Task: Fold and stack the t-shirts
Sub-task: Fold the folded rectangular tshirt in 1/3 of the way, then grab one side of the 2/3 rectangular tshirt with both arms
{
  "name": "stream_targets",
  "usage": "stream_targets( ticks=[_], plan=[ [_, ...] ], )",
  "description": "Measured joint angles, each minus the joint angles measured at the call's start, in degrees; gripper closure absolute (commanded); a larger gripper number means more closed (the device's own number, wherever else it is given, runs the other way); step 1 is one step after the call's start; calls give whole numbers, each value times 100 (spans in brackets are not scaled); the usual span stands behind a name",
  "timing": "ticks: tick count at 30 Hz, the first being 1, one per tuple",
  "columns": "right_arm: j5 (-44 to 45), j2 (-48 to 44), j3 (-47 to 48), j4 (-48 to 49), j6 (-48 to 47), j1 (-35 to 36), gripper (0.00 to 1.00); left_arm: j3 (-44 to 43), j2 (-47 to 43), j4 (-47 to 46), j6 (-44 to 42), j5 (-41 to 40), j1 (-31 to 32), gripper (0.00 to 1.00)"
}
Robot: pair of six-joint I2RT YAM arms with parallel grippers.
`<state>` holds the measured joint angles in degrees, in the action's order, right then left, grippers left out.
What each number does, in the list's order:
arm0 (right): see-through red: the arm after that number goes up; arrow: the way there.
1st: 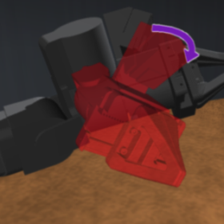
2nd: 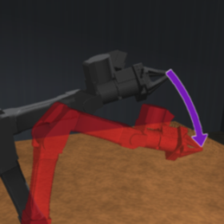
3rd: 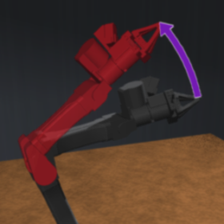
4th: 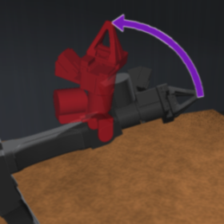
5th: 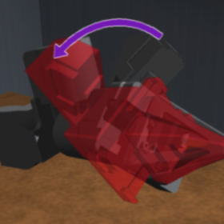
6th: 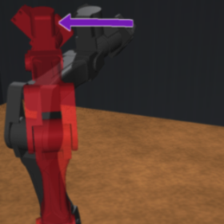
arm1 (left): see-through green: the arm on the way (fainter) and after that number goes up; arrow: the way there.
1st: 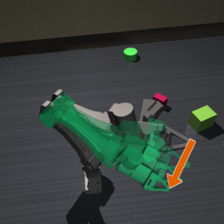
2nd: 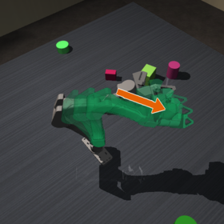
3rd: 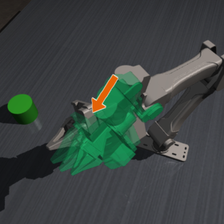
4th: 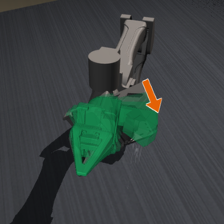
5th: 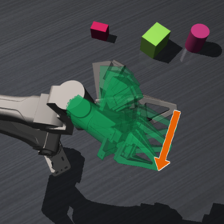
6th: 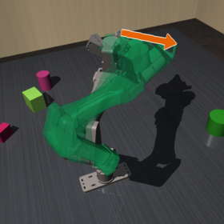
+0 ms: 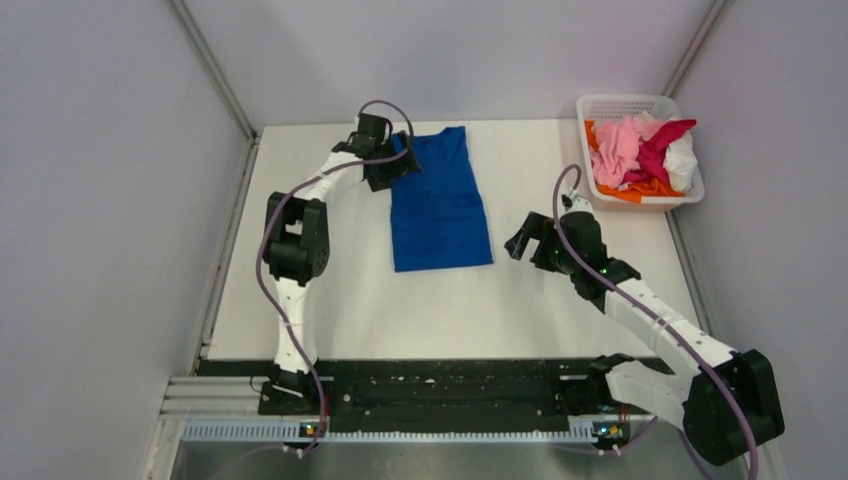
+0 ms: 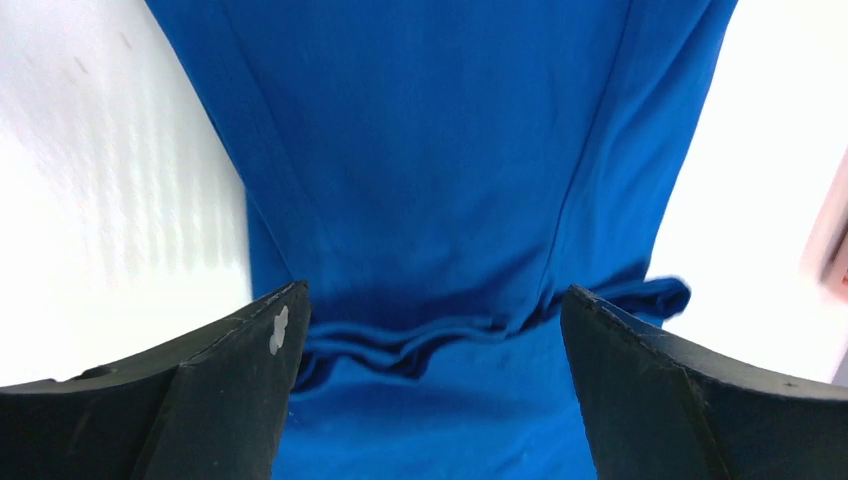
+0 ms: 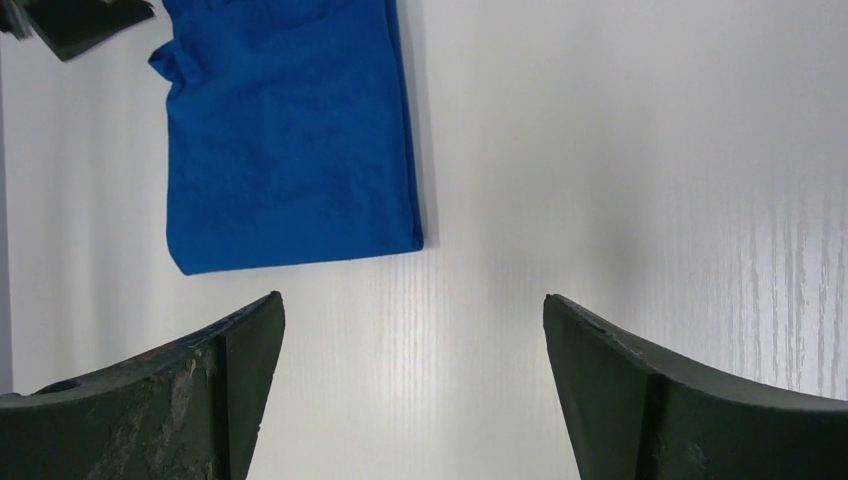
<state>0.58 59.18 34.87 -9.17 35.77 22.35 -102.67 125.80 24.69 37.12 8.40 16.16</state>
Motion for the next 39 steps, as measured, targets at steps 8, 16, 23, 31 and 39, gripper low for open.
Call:
stream_targets(
  ticks=[8, 16, 23, 31, 39],
  plan=[
    [-396, 713, -28, 133, 140, 4, 2, 1187, -949, 94, 17, -9, -68, 1],
    [-914, 2070, 164, 686, 273, 127, 14, 4472, -3810, 42, 330, 197, 184, 9],
    [-968, 2830, 490, 1062, 387, 317, 40, 5309, -3947, -212, 573, 459, 227, 29],
    [-901, 3143, 575, 1217, 424, 337, 62, 5329, -3362, -629, 717, 719, 245, 37],
    [-1012, 3355, 575, 1687, 529, 341, 68, 5163, -3016, -942, 837, 903, 260, 55]
  ],
)
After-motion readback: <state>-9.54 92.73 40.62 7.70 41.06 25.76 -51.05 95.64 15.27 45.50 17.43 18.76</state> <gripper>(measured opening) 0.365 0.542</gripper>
